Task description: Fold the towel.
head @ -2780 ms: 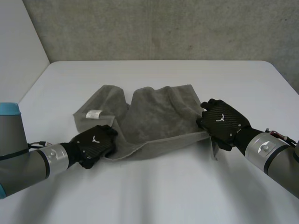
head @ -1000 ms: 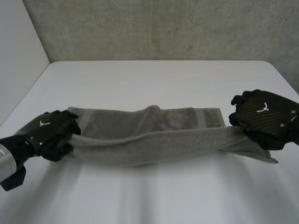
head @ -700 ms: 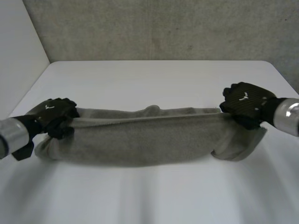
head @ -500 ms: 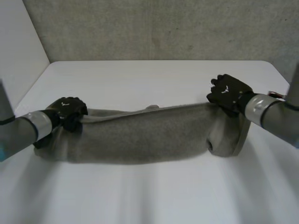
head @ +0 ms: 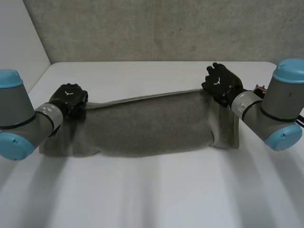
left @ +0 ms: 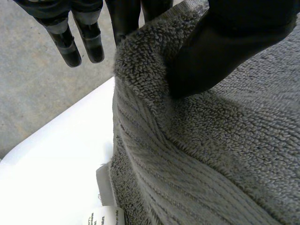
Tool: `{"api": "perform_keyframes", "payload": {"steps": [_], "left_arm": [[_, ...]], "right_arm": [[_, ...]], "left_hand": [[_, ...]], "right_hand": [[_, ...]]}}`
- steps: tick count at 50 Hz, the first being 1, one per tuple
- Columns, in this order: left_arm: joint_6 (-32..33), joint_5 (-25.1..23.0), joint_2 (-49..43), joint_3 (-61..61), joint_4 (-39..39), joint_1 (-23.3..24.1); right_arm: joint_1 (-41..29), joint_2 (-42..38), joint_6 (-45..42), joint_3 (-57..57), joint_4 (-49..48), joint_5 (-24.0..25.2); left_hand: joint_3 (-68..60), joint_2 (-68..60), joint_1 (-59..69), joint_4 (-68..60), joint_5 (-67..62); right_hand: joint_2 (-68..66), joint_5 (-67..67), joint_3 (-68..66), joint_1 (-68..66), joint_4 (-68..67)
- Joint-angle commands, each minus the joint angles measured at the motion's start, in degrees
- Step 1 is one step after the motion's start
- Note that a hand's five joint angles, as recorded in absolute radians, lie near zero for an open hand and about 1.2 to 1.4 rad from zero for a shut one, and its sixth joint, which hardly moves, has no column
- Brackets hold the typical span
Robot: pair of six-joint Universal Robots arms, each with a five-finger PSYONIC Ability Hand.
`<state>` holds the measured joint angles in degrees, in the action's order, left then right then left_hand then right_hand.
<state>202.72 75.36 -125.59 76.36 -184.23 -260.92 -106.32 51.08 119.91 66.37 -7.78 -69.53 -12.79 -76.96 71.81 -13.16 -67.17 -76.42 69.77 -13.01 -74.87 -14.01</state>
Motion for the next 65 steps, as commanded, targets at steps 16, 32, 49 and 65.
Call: {"api": "perform_keyframes", "payload": {"steps": [16, 32, 49, 65], "left_arm": [[7.3, -0.3, -2.1, 1.5, 0.4, 1.4], [7.8, 1.3, -6.6, -3.1, -5.3, 2.4], [6.9, 2.4, -6.0, -3.4, -4.9, 3.4], [-4.9, 1.5, 7.7, 4.2, -4.6, 3.2]], "right_arm": [[0.6, 0.3, -0.3, 3.8, 0.8, 3.6], [0.3, -10.4, -0.5, -4.7, -3.9, 3.1], [0.1, -7.2, 3.0, -2.7, -10.8, 1.9], [2.6, 15.6, 22.7, 15.9, -7.5, 2.5]], "left_hand": [[2.8, 1.0, 4.2, 3.2, 1.2], [2.8, 1.1, 4.0, 3.2, 1.3], [2.8, 65.4, -60.3, 3.2, 65.6], [2.8, 64.9, -59.8, 3.2, 65.1]], "right_hand": [[-3.6, 0.2, 3.0, -5.1, 4.0], [-3.6, 0.2, 3.0, -5.1, 4.0], [66.4, -69.8, 3.0, 64.9, 4.0], [66.4, -69.8, 3.0, 64.9, 4.0]]}}
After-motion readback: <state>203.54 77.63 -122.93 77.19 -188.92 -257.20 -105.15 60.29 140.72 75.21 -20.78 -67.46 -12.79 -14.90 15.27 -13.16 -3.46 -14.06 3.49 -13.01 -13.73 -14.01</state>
